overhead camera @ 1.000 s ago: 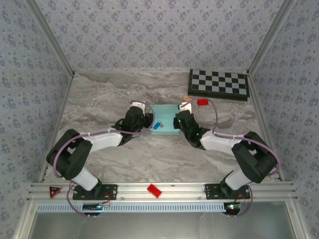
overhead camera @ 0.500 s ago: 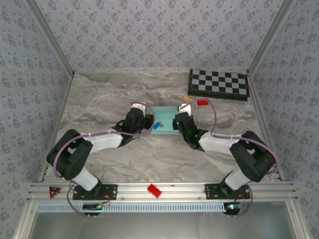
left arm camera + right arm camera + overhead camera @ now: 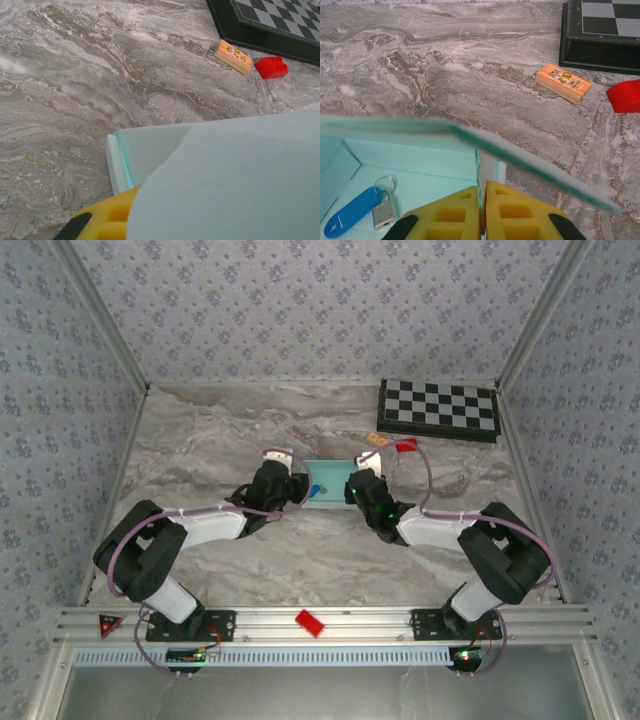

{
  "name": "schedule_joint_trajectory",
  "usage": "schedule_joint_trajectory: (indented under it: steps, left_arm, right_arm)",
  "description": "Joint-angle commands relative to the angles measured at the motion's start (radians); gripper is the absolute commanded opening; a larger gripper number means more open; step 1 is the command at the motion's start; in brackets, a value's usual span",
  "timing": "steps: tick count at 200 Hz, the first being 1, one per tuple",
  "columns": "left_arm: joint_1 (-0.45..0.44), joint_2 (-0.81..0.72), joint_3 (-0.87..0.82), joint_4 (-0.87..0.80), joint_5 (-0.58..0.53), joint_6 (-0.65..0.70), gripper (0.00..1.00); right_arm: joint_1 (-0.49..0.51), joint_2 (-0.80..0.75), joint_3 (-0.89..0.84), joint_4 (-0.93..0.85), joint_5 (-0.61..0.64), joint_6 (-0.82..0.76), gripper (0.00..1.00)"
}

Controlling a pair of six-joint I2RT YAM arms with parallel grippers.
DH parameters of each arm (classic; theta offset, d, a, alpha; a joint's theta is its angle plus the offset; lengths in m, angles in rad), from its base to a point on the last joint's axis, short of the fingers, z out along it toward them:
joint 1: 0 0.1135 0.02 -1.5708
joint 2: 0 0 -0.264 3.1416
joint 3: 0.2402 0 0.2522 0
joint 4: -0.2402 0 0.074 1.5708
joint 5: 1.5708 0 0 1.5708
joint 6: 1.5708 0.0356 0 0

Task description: Fold the paper box

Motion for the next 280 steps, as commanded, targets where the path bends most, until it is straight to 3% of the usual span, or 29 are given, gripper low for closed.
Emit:
schedule_joint_trajectory:
  steps: [1, 113, 181, 280]
  left_arm:
    - [-0.018, 0.002, -0.026, -0.011, 0.017, -0.021, 0.13]
    - [-0.047, -0.046, -0.085, -0.012, -0.029, -0.037, 0.14]
    - [-0.059, -0.084, -0.113, -0.030, -0.072, -0.053, 0.20]
    - [-0.078, -0.186, -0.155, -0.096, -0.142, -0.042, 0.41]
  right_arm:
    - [0.024, 0.011, -0.020, 0.003, -0.003, 0.036, 0.10]
    - [0.076, -0.022, -0.064, -0.027, 0.064, 0.054, 0.12]
    - [0.105, -0.053, -0.093, -0.056, 0.108, 0.067, 0.21]
    - [0.146, -0.171, -0.156, -0.154, 0.189, 0.104, 0.40]
